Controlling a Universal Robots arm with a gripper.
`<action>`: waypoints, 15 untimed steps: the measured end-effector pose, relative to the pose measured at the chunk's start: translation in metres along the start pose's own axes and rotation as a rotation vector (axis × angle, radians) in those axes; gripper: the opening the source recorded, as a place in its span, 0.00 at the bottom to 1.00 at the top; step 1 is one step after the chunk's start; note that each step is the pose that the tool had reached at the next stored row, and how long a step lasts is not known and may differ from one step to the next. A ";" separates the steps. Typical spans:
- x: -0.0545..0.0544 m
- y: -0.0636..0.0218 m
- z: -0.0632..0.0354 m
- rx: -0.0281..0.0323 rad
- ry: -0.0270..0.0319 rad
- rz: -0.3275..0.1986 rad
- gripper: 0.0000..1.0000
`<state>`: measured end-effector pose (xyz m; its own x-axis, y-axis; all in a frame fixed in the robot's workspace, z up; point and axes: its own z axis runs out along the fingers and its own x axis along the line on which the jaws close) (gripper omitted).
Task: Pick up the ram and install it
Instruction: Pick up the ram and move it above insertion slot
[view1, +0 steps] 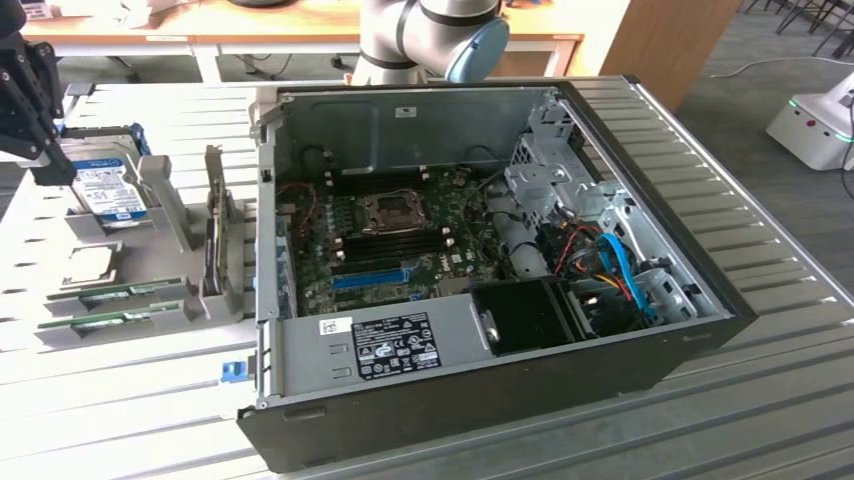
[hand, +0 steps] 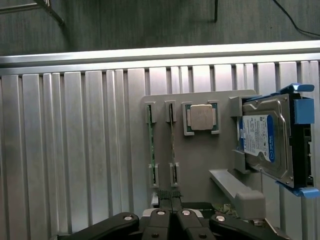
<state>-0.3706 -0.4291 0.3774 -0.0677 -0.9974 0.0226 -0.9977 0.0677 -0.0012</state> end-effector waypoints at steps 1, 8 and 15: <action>0.000 -0.0001 0.0000 -0.0002 -0.0031 0.000 0.11; 0.000 -0.0005 -0.0001 -0.0010 -0.0128 0.000 0.11; -0.001 0.0020 0.0010 -0.0009 -0.0140 0.000 0.11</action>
<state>-0.3725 -0.4278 0.3763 -0.0677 -0.9977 0.0087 -0.9977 0.0677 -0.0003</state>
